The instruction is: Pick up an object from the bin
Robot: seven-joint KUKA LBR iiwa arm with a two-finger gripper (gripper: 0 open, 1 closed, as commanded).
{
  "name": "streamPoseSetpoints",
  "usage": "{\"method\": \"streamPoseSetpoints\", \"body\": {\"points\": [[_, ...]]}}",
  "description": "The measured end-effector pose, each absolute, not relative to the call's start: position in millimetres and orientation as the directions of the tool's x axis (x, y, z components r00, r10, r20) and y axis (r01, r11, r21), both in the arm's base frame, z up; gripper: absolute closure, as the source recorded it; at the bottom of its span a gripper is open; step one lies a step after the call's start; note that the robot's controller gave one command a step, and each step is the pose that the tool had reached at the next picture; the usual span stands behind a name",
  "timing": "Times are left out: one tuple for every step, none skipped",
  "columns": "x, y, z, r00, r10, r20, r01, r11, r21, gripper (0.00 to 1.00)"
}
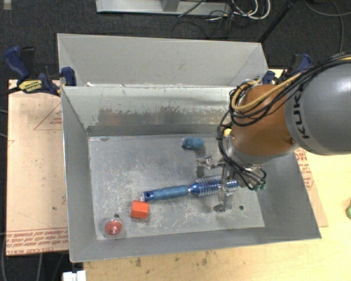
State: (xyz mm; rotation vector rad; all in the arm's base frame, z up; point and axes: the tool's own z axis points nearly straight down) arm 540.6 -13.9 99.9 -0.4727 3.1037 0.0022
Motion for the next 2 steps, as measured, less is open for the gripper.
{"method": "streamPoseSetpoints", "body": {"points": [[550.9, -7.7, 68.9, -0.982, -0.188, 0.0, -0.188, 0.982, 0.002, 0.0], [551.4, -6.9, 68.9, -0.982, -0.189, -0.001, -0.189, 0.982, 0.003, 0.0]]}}
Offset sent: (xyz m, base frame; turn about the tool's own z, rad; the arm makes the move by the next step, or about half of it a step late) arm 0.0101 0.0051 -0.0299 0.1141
